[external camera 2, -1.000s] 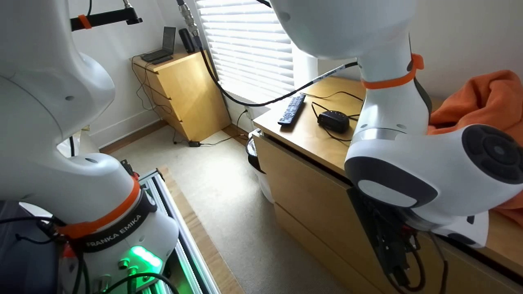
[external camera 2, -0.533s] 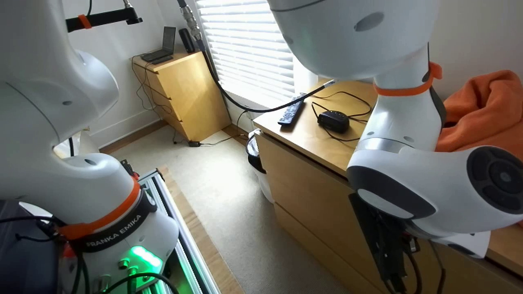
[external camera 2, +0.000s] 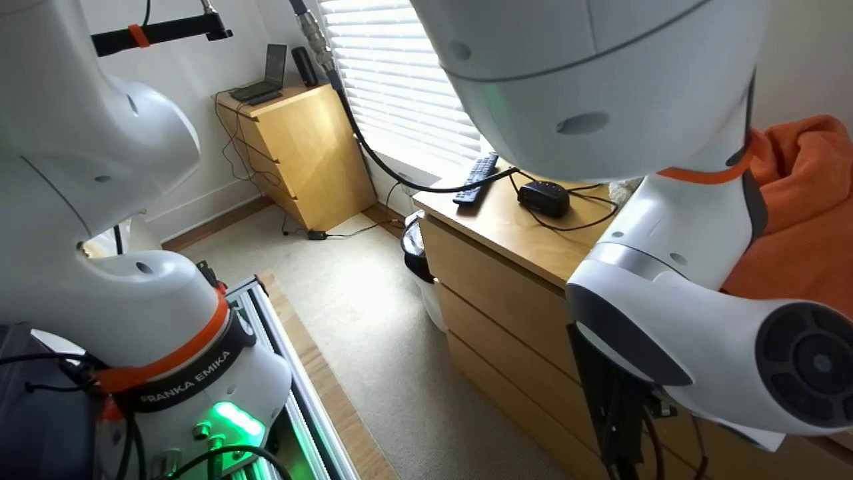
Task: Close the top drawer
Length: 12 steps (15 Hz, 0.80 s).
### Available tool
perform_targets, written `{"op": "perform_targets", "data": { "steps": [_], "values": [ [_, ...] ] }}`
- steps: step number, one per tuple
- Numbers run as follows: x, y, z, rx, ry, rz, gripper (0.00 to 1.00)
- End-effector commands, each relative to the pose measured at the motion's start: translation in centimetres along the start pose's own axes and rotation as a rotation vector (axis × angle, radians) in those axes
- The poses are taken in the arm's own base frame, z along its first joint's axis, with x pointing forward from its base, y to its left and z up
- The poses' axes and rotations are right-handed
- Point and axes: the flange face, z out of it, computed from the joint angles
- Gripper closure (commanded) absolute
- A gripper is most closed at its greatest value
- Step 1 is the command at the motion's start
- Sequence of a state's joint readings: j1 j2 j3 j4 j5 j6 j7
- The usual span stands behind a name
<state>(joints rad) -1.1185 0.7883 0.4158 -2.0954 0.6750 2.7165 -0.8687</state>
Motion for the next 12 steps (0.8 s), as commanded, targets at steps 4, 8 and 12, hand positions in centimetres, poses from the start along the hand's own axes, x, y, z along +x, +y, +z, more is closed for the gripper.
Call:
{"op": "perform_targets", "data": {
  "steps": [4,8,12],
  "values": [
    [1.0,-0.2,1.6,0.157,0.107,0.125,1.0],
    [0.3,0.0,1.8,0.217,0.163,0.151,1.0],
    [-1.5,0.1,1.6,0.063,0.09,0.061,1.0]
  ]
}}
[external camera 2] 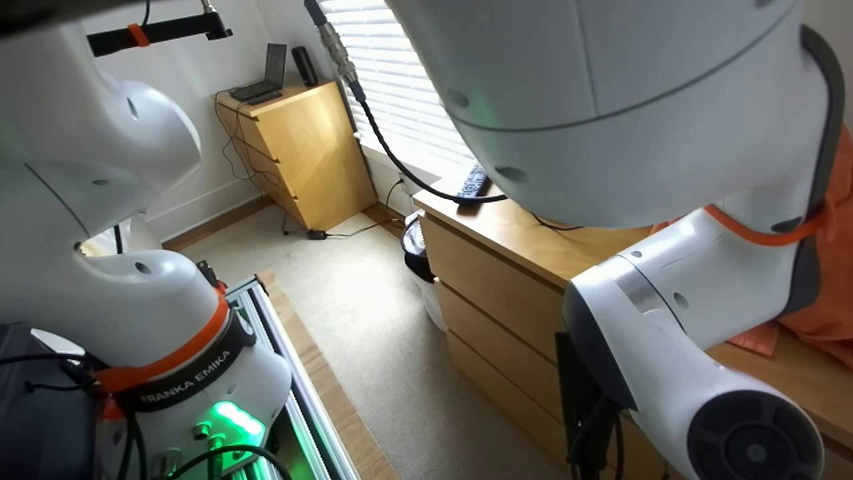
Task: Close the top drawer
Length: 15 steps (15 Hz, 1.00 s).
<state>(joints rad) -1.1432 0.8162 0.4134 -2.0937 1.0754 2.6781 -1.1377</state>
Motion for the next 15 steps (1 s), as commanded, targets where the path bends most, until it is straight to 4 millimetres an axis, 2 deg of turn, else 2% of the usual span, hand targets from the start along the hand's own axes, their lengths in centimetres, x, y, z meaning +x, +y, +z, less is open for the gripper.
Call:
{"op": "perform_targets", "data": {
  "steps": [1,4,7,11,15],
  "values": [
    [0.4,-2.0,0.8,-0.101,-0.039,-0.098,1.0],
    [-0.1,-3.8,-0.1,-0.223,-0.061,-0.183,1.0],
    [-1.7,-5.9,-0.9,-0.361,-0.073,-0.26,1.0],
    [-5.1,-8.1,-2.8,-0.519,-0.086,-0.314,1.0],
    [-8.2,-10.1,-5.2,-0.601,-0.096,-0.406,1.0]
  ]
}}
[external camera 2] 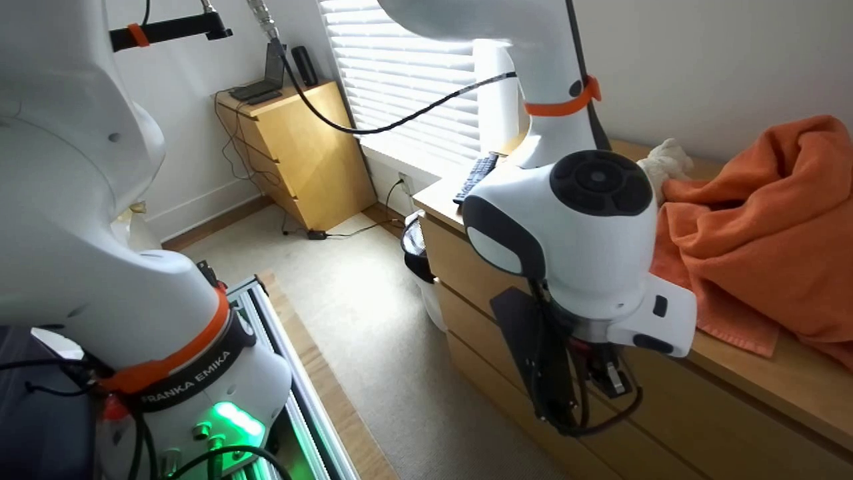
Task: Close the top drawer
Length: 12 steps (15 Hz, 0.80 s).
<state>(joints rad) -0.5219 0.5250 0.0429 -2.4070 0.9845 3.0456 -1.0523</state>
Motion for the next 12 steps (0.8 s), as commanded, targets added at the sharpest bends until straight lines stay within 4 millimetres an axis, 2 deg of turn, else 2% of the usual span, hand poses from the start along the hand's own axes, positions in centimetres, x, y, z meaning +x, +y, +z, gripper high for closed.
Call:
{"op": "perform_targets", "data": {
  "steps": [1,4,5,7,9,10,12],
  "values": [
    [-3.0,-1.2,-3.9,-0.065,0.002,-0.075,1.0],
    [-5.3,-2.2,-6.3,-0.056,-0.019,-0.139,1.0],
    [-6.1,-2.4,-7.1,-0.055,-0.022,-0.161,0.77],
    [-7.3,-2.8,-8.9,-0.055,-0.013,-0.206,0.68],
    [-8.1,-3.1,-10.5,-0.059,0.005,-0.25,0.53],
    [-5.3,-2.4,-10.1,-0.069,0.022,-0.263,0.45],
    [-4.7,-2.6,-11.7,-0.057,0.052,-0.278,0.31]
  ]
}}
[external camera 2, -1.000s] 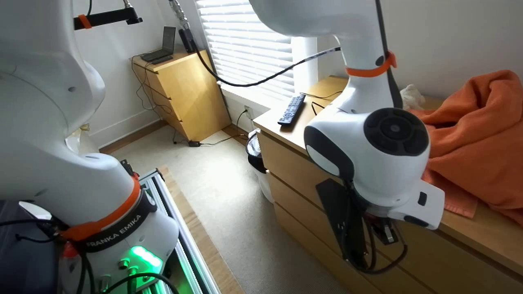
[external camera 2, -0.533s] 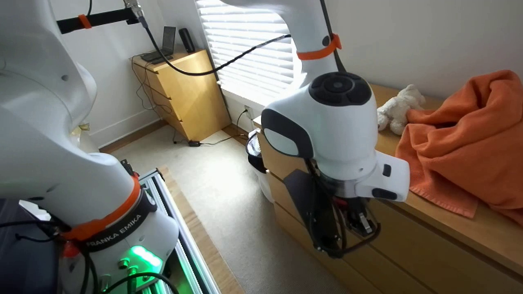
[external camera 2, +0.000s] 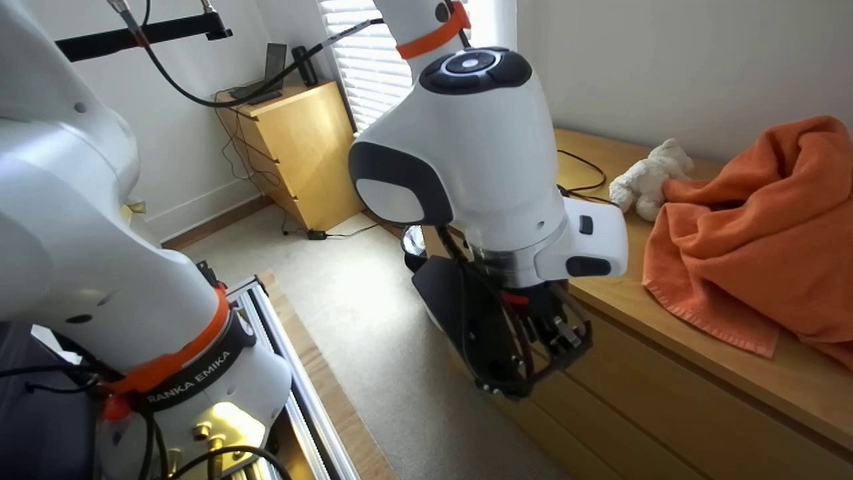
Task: Close the top drawer
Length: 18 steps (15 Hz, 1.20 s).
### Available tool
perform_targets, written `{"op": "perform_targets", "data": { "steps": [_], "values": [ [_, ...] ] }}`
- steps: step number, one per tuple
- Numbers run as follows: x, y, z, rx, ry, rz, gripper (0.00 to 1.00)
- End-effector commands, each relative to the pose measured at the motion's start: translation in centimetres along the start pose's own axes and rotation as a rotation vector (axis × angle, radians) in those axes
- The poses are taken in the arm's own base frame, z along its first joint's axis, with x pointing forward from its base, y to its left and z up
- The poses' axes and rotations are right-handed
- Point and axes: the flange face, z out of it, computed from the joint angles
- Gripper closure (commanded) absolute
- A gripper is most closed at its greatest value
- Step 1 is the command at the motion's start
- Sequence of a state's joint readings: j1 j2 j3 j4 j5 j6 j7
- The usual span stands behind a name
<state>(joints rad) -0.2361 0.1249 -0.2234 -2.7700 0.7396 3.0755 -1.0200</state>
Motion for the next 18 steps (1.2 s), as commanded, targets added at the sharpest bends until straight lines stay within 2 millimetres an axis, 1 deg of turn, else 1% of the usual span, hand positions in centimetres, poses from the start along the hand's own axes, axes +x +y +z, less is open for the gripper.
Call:
{"op": "perform_targets", "data": {
  "steps": [1,2,3,4,5,6,8,9,10,11,12,13,14,15,16,18],
  "values": [
    [1.7,0.5,-2.4,0.029,0.045,-0.042,0.23],
    [2.3,0.7,-3.0,0.033,0.058,-0.052,0.16],
    [2.9,0.9,-3.6,0.039,0.069,-0.067,0.07],
    [1.4,0.0,-4.9,0.047,0.081,-0.091,0.01],
    [2.2,0.2,-5.6,0.047,0.095,-0.11,0.0],
    [3.9,1.0,-6.0,0.047,0.105,-0.127,0.0],
    [4.6,1.0,-8.0,0.059,0.135,-0.16,0.0],
    [3.5,0.1,-9.5,0.063,0.168,-0.179,0.0],
    [2.9,-0.3,-10.8,0.068,0.204,-0.191,0.0],
    [5.6,0.9,-12.3,0.069,0.246,-0.214,0.0],
    [5.5,1.0,-13.6,0.076,0.27,-0.234,0.0],
    [5.7,0.6,-10.8,0.047,0.219,-0.201,0.0],
    [6.1,0.8,-12.2,0.054,0.247,-0.213,0.0],
    [6.2,0.9,-13.1,0.059,0.264,-0.217,0.0],
    [6.2,1.0,-13.5,0.06,0.274,-0.22,0.0],
    [6.2,1.0,-13.7,0.059,0.279,-0.225,0.0]
  ]
}}
